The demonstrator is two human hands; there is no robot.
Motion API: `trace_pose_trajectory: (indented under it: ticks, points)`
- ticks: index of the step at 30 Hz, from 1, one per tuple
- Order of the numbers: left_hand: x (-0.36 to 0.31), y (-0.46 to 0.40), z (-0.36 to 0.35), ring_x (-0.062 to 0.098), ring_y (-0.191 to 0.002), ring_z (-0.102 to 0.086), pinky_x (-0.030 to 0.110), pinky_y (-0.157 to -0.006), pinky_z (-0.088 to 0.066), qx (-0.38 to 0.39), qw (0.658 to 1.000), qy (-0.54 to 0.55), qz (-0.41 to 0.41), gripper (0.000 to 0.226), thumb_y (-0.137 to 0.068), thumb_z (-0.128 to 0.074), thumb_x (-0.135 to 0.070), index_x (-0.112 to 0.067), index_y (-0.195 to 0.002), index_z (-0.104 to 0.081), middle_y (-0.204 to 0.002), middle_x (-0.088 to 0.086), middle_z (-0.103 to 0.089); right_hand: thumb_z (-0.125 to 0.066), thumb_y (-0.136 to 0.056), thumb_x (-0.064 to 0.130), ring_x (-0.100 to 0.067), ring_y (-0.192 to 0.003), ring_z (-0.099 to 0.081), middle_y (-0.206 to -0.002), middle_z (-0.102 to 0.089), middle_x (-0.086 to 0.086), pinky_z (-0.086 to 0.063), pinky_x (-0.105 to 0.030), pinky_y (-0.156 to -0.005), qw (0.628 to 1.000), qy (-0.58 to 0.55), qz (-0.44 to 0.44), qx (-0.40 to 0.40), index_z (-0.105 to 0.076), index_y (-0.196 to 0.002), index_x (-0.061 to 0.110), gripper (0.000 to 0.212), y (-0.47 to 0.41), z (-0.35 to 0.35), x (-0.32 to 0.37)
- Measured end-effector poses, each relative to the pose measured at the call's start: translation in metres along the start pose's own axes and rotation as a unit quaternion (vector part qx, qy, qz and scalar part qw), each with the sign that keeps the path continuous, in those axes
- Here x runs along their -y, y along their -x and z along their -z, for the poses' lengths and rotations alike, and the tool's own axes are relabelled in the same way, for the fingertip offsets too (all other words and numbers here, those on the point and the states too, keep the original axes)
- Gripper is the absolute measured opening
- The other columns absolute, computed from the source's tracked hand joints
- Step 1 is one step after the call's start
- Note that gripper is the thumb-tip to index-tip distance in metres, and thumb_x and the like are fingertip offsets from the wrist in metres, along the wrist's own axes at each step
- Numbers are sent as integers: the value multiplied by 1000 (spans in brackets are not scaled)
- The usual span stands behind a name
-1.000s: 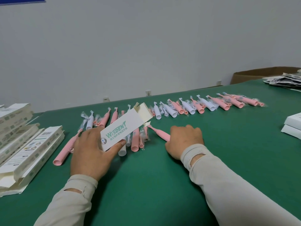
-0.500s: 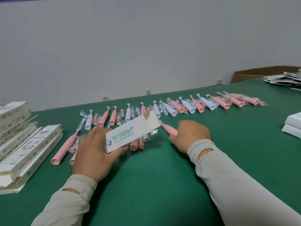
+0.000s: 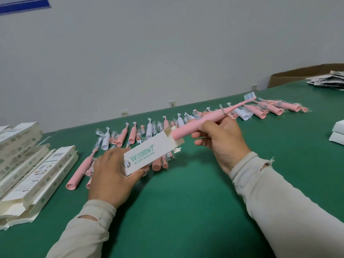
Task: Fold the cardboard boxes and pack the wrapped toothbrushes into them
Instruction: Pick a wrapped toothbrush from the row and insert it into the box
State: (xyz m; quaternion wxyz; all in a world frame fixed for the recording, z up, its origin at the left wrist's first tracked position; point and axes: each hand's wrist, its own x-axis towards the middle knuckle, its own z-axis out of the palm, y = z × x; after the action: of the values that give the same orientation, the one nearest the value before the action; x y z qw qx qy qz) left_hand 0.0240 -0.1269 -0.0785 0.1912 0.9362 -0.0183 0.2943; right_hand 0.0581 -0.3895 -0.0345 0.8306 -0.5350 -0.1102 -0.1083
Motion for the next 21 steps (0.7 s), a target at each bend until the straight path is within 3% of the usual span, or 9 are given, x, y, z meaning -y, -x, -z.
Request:
trace_pose_trajectory:
  ticks: [6,9,12,14,16,18,21]
  points:
    - [0,1,-2,15,-105,-43,33,-88,-33,5,999,31,-17,57,-70,-79,-54,-27,-117,-60,-111,-11,-49,-57,-85,-3,-13,-68,-67,-104,-73,-21,-52,-23,-55,996,67,-40,33,-59,-111,-7,27,0,5,-8]
    - [0,1,-3,12,-102,-42,33,-88,-34,13,999,40,-31,56,-69,-79,-55,-30,-116,-60,-110,-12,-50,-60,-77,2,-14,-71,-68,-100,-74,-17,-53,-24,-56,991,83,-70,76,-61,-107,-3,30,2,4,-10]
    - [2,1,-3,18,-105,-46,36,-90,-37,19,999,34,-23,60,-69,-77,-59,-28,-117,-61,-112,-9,-53,-63,-84,0,-14,-71,-68,-88,-74,-10,-53,-25,-56,983,108,-106,104,-63,-105,0,21,3,2,-11]
    - [4,0,-3,21,-106,-48,38,-91,-39,13,999,28,-7,61,-69,-76,-60,-26,-118,-61,-113,-6,-55,-65,-92,10,-13,-64,-66,-78,-73,-3,-54,-26,-55,989,57,-122,66,-63,-99,5,9,2,1,-9]
    - [4,-1,-2,24,-108,-48,40,-91,-40,10,1000,20,1,64,-69,-77,-60,-24,-119,-61,-114,-4,-56,-61,-98,22,-13,-58,-64,-63,-69,4,-54,-26,-54,994,-5,-102,-29,-60,-94,7,16,-3,5,-6]
    - [4,-1,-2,24,-108,-49,39,-91,-40,8,1000,21,3,64,-69,-78,-59,-23,-119,-61,-114,-4,-56,-56,-101,22,-11,-54,-63,-56,-66,5,-54,-25,-53,992,-2,-60,-109,-58,-87,7,21,-7,10,-3]
    - [2,0,-1,26,-107,-49,37,-89,-38,8,1000,13,-6,61,-68,-79,-57,-23,-116,-62,-113,-3,-56,-59,-99,15,-9,-55,-64,-59,-68,1,-53,-21,-54,992,56,-27,-113,-62,-81,7,21,-8,12,-4]
